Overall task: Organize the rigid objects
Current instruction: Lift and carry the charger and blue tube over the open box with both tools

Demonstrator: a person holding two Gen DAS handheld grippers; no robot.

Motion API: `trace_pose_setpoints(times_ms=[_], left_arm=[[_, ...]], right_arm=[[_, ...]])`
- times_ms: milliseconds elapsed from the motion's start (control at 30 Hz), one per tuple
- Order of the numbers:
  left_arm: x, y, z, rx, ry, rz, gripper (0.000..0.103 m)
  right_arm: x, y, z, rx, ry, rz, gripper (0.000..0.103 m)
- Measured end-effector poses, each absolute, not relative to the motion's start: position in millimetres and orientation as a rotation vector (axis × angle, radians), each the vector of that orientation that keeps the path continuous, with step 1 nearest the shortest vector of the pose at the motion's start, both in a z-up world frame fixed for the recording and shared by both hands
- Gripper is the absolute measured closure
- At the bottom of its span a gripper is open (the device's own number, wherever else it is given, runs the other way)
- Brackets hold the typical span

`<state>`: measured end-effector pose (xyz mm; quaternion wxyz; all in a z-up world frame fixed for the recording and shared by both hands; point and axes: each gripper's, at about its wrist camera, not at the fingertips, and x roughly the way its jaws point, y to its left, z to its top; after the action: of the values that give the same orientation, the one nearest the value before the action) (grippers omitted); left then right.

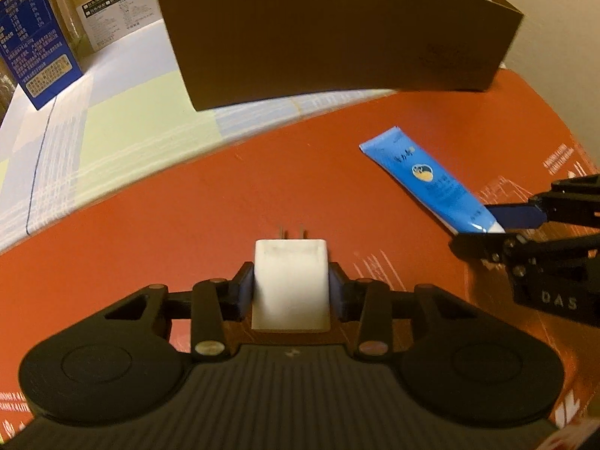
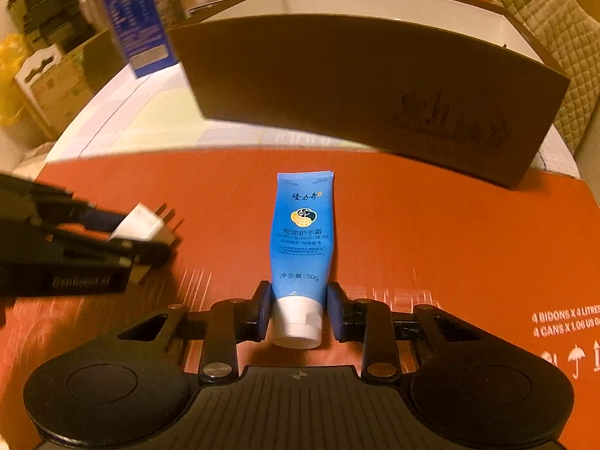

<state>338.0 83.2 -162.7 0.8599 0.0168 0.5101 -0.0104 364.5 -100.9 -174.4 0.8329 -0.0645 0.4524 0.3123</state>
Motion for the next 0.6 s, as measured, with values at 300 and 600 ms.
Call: trace_pose_setpoints(times_ms=[300,600], left_arm=[[303,57,-161,0.034,1.095,-0.086,0.067],[308,53,-161,0.046,1.103,-0.081,0.067]], right_arm=[[323,-130,-176,-0.192,0.969,0.702,0.075],[329,-126,-176,-0.161,0.968,0.658,0.065]])
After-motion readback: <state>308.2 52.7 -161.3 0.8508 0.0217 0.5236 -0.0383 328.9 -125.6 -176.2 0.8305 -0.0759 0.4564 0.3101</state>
